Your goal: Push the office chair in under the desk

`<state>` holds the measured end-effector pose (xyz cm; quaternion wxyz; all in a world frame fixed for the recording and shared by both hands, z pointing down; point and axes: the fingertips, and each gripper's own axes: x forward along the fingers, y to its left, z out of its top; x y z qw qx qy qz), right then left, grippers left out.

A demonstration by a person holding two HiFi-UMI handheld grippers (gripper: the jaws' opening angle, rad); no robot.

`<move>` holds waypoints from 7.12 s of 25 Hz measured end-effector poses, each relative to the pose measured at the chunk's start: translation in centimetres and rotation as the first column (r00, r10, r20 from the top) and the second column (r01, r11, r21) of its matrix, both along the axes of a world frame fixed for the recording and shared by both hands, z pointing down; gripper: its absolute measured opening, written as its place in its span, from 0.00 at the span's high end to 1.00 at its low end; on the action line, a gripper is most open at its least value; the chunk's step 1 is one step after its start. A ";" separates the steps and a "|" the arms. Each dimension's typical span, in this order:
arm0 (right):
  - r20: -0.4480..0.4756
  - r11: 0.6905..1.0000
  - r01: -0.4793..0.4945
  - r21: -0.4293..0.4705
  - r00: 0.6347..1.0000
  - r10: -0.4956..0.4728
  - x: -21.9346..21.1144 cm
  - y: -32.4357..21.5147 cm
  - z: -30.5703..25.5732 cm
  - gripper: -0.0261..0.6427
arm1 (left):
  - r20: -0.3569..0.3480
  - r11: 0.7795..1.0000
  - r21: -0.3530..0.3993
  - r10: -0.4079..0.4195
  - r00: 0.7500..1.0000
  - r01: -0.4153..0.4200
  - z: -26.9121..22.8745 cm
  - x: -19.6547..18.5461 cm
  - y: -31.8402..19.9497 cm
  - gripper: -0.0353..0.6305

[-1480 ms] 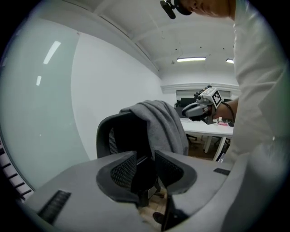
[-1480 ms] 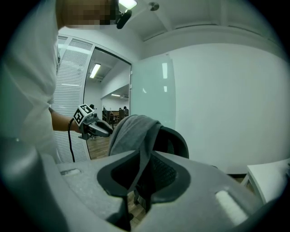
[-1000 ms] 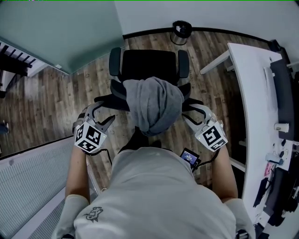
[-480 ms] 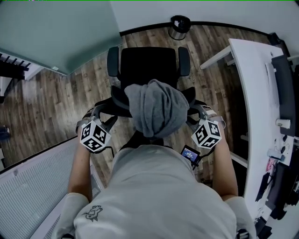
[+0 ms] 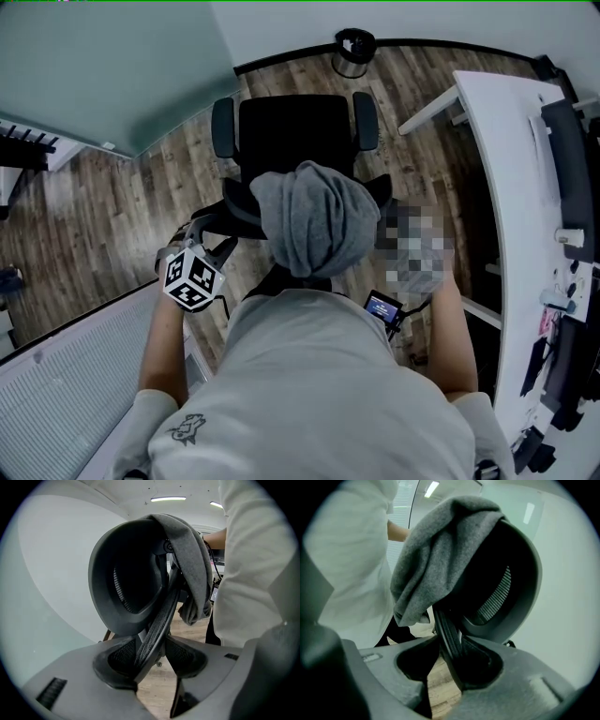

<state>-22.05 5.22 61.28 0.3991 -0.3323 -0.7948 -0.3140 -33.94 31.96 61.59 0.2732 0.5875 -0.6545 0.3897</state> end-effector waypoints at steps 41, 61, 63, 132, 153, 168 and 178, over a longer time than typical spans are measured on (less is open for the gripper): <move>-0.066 0.944 -0.329 -0.002 0.942 0.328 8.3 -7.7 0.1 0.77 | -0.132 0.671 -0.230 0.697 0.705 -0.705 0.8 0.7 -14.0 0.77; -0.041 0.800 -0.599 -0.005 0.800 0.599 19.4 -15.2 -0.3 0.76 | -0.093 0.431 -0.307 0.874 0.477 -0.849 0.5 6.5 -28.6 0.78; -0.030 0.787 -0.617 -0.007 0.787 0.616 20.9 -16.1 -0.5 0.77 | -0.090 0.421 -0.313 0.879 0.467 -0.851 0.4 7.8 -30.2 0.78; -0.029 0.321 -0.945 0.064 0.319 0.947 37.4 -29.5 -0.4 0.75 | 0.020 -0.031 -0.285 0.999 -0.038 -0.958 0.8 21.7 -60.4 0.76; 0.019 0.303 -0.947 0.102 0.307 0.952 44.1 -40.9 -0.1 0.74 | 0.009 -0.053 -0.291 0.998 -0.058 -0.955 0.9 28.7 -72.3 0.77; 0.018 0.331 -0.937 0.113 0.335 0.942 48.2 -49.1 0.0 0.74 | 0.004 -0.033 -0.289 0.999 -0.035 -0.957 0.9 32.7 -79.9 0.77; 0.028 0.334 -0.935 0.116 0.339 0.940 50.0 -53.1 0.0 0.74 | 0.007 -0.017 -0.297 1.000 -0.021 -0.955 0.9 34.5 -83.7 0.77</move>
